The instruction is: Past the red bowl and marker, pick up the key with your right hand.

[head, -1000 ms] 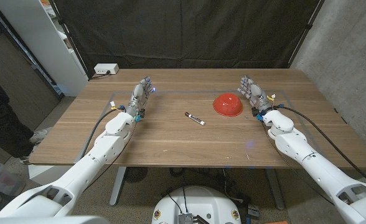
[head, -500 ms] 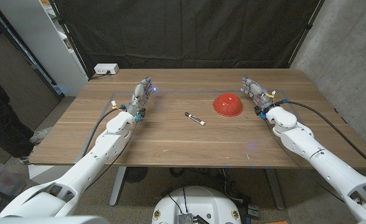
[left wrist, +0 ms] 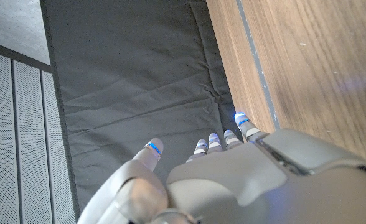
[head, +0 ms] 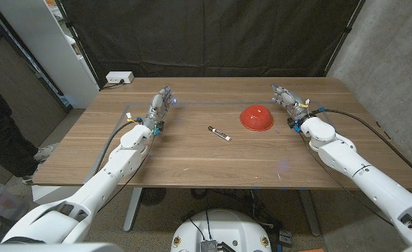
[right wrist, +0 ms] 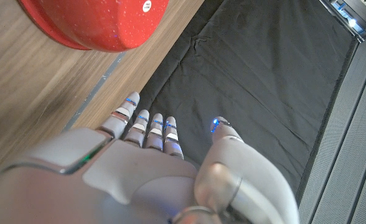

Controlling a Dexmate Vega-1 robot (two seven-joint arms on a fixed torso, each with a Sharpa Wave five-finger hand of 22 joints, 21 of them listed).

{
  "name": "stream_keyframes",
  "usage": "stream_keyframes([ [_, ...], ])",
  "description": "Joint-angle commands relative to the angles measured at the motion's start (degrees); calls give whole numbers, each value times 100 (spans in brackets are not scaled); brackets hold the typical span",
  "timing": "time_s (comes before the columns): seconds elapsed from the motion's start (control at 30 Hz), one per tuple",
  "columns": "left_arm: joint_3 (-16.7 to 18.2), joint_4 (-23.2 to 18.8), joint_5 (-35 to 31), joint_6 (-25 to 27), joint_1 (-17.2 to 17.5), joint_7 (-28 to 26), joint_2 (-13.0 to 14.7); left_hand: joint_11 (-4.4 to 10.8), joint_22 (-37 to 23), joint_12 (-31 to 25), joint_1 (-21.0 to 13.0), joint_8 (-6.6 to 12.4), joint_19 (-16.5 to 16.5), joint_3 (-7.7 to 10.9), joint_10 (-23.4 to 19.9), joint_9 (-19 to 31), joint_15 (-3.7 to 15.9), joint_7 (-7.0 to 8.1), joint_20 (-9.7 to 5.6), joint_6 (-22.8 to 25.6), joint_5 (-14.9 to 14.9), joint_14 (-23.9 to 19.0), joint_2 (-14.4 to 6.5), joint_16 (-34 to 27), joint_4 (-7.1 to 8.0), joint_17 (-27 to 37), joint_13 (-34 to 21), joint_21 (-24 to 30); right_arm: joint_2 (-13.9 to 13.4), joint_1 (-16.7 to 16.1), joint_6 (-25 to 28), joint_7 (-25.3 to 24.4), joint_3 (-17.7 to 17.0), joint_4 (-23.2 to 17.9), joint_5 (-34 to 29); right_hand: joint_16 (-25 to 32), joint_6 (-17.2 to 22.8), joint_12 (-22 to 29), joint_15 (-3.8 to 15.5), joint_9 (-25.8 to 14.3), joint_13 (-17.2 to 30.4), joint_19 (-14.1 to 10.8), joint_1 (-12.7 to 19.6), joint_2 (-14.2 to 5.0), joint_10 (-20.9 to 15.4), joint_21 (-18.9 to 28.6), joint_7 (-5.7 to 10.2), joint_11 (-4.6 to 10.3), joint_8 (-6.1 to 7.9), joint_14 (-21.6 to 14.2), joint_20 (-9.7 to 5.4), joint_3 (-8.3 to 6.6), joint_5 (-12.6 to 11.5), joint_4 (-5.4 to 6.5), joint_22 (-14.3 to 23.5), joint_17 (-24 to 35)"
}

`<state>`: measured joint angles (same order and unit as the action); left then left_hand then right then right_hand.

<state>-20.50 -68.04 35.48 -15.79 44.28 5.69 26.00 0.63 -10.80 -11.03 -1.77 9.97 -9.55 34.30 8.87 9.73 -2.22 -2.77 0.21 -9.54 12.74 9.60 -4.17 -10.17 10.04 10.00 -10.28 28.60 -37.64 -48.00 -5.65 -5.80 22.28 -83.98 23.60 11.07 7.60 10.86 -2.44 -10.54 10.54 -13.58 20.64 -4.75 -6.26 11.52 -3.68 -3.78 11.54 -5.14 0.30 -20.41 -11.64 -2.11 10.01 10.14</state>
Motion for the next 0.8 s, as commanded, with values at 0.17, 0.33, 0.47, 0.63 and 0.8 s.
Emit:
stream_keyframes([
  [0.17,13,301,-11,-49,-157,181,-82,-1,-12,-26,29,32,-96,2,38,10,-26,-15,31,-116,26,37,-497,-42,-4,17,-26,1,-265,-59,225,-201,0,-395,-325,54,76,67,10,-27,27,-102,147,-26,-127,54,-21,-16,18,-130,-9,-29,17,-117,10,14],
  [0.33,20,316,-5,-37,-165,216,-83,0,-12,-27,30,34,-93,0,40,11,-29,-16,31,-112,27,37,-498,-42,-4,17,-26,-1,-377,-146,287,-277,-52,-579,-383,48,97,69,12,-28,28,-109,190,-41,-151,52,-17,-10,23,-132,-13,-43,21,-154,10,14],
  [0.47,22,322,-15,-40,-167,224,-85,-7,-12,-27,31,37,-93,-2,41,11,-30,-24,33,-105,28,35,-498,-43,-4,17,-27,-3,-509,-232,372,-369,-99,-778,-474,44,127,75,13,-29,28,-115,223,-53,-177,52,-15,-5,32,-137,-6,-54,24,-181,10,15],
  [0.63,27,315,-27,-46,-171,224,-84,-7,-13,-29,31,37,-91,-3,38,11,-28,-18,35,-103,29,35,-500,-43,-4,17,-27,-5,-672,-333,490,-460,-156,-1002,-581,53,191,86,10,-30,29,-150,282,-68,-233,59,0,14,51,-186,4,-72,31,-233,10,14],
  [0.8,26,287,-50,-59,-189,227,-76,-4,-13,-29,31,39,-91,-4,41,11,-32,-20,36,-96,31,35,-502,-44,-5,16,-27,-7,-847,-459,578,-587,-229,-1233,-725,74,277,128,29,-32,31,-235,359,-62,-408,79,6,34,69,-298,5,-76,48,-316,10,13],
])
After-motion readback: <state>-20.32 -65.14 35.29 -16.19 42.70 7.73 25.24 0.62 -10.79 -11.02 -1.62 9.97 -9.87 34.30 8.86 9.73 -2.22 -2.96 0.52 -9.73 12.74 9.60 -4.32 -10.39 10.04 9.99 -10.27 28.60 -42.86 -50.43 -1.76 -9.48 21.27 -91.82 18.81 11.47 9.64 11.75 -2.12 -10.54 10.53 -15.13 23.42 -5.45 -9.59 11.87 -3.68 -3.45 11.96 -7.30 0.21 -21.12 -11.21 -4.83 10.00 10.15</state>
